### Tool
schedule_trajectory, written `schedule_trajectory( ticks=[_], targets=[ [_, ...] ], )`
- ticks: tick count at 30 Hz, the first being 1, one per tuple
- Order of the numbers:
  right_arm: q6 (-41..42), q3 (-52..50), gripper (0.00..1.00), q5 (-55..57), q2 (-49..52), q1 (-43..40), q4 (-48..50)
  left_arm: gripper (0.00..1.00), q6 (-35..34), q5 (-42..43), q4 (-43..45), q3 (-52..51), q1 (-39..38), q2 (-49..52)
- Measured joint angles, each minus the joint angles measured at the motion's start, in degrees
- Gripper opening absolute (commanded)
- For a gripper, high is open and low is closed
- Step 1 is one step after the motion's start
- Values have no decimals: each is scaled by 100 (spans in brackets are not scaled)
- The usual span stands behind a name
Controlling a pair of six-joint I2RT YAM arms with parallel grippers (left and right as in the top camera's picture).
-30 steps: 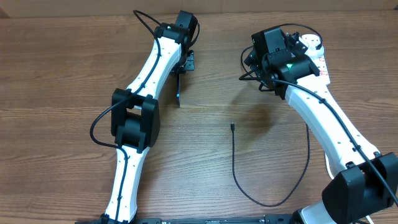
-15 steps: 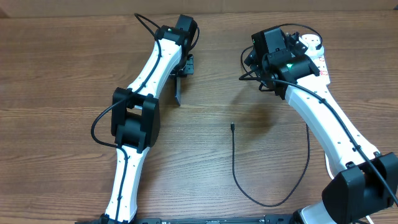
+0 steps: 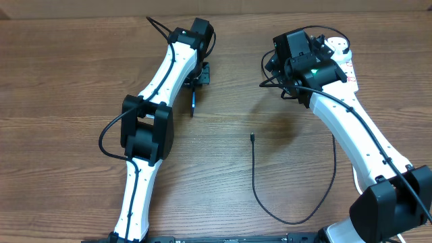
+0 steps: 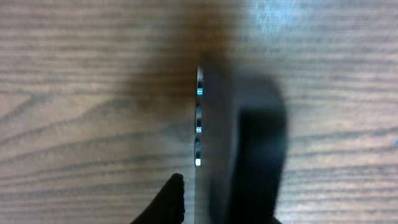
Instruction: Plug charger to phone and switch on socket
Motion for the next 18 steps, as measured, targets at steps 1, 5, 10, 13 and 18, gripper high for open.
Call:
schedule_trajectory(
  ticks=[1,5,10,13,18],
  targets=[
    [0,0,100,-4,0,0,4,20,0,17,-46,0,0,0],
    [-2,0,100,-2,0,2,2,12,2,68,-247,0,0,0],
    [0,0,100,-2,0,0,2,12,2,219,-365,0,0,0],
    [-2,0,100,-2,0,0,2,13,0,273,-380,0,0,0],
    [0,0,100,-2,0,0,0,10,2,317,-407,0,0,0]
  ],
)
